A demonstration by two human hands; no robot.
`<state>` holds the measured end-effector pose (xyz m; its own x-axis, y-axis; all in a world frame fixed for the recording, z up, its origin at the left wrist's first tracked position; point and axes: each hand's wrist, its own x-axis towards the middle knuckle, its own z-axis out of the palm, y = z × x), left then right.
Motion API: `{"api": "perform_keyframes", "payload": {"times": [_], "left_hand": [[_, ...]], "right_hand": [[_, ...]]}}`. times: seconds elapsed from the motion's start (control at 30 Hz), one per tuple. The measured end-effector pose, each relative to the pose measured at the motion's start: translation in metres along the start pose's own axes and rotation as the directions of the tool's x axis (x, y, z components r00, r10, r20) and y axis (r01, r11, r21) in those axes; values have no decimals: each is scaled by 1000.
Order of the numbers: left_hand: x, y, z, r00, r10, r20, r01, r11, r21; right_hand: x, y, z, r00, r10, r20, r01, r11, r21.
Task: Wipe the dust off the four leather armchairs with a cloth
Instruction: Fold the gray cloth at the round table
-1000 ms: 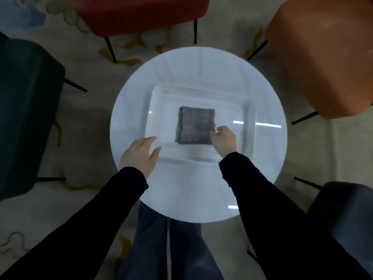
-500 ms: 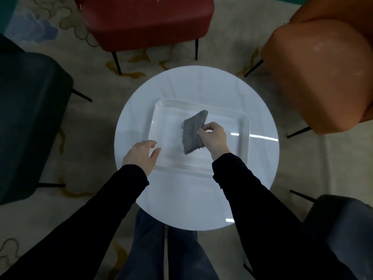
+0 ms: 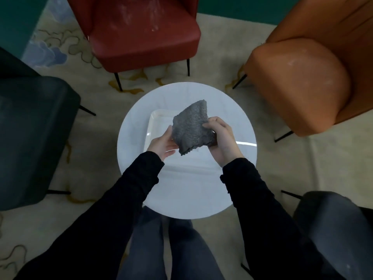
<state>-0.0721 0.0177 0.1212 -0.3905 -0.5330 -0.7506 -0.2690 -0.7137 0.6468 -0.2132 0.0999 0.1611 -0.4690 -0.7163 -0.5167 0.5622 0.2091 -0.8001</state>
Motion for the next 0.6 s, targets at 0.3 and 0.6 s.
{"api": "perform_keyframes", "payload": {"times": [0.3,0.6], "left_hand": [[-20,7,18,946,320,45,-323,932,168],[-56,19,33,805,416,424,-594,571,567]], "right_hand": [[-42,6,-21,973,-44,-228,60,996,63],[-95,35,21,763,-414,-497,197,881,-430]]}}
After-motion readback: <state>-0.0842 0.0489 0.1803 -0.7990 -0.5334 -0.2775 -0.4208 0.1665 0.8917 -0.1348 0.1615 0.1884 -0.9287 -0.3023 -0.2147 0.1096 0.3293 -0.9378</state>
